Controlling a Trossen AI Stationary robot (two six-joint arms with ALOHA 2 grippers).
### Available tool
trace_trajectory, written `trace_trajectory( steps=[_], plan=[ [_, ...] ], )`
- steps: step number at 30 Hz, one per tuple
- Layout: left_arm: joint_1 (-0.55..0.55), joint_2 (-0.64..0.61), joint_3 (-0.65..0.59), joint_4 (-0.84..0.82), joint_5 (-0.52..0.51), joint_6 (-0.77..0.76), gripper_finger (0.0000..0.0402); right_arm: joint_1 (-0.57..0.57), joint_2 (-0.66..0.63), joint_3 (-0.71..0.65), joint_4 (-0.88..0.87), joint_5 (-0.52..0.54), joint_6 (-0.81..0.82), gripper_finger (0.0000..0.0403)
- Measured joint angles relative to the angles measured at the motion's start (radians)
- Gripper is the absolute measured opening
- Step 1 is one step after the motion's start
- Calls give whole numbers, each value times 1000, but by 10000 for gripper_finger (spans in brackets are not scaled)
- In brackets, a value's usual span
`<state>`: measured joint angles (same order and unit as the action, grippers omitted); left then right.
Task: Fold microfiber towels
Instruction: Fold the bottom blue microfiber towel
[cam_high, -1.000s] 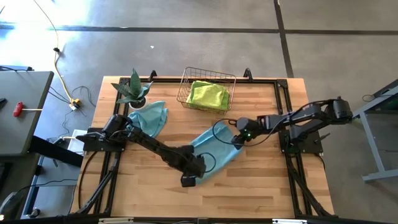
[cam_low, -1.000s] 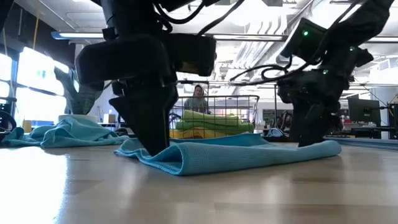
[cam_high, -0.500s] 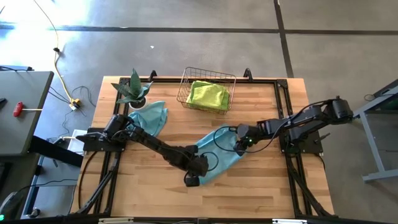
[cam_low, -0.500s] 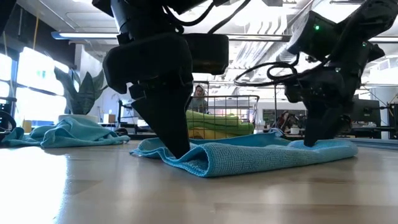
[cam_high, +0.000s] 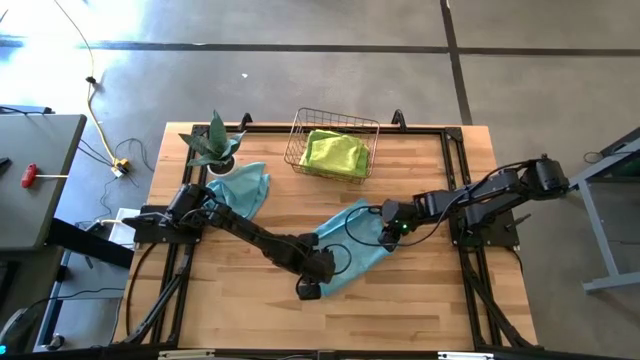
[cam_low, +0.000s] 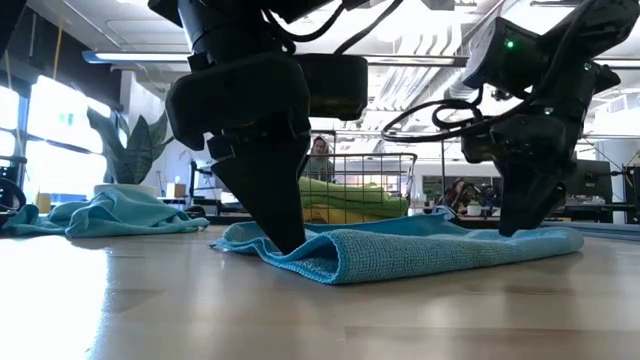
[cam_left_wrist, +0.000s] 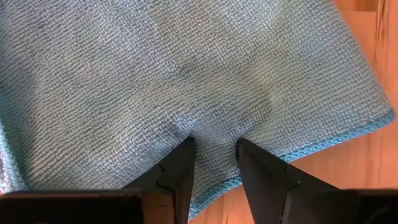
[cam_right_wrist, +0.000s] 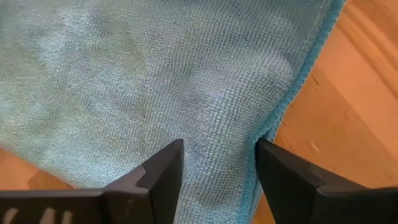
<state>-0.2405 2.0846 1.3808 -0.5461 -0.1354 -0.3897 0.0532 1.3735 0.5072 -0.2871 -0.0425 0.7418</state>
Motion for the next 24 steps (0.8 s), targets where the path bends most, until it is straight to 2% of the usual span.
trace_trajectory(
  steps=[9,13,15,19,24],
  plan=[
    [0,0,0,1,-3,0,115,-17,0,1,1,-8,-64,197],
    [0,0,0,2,-3,0,115,-34,-6,46,-70,-37,-112,193],
    [0,0,0,3,-2,0,115,-36,-10,89,-117,-21,-139,193],
    [0,0,-1,7,-2,0,115,-35,-9,133,-217,93,-158,193],
    [0,0,-1,9,-2,0,115,-33,-10,90,-170,54,-92,193]
  ],
)
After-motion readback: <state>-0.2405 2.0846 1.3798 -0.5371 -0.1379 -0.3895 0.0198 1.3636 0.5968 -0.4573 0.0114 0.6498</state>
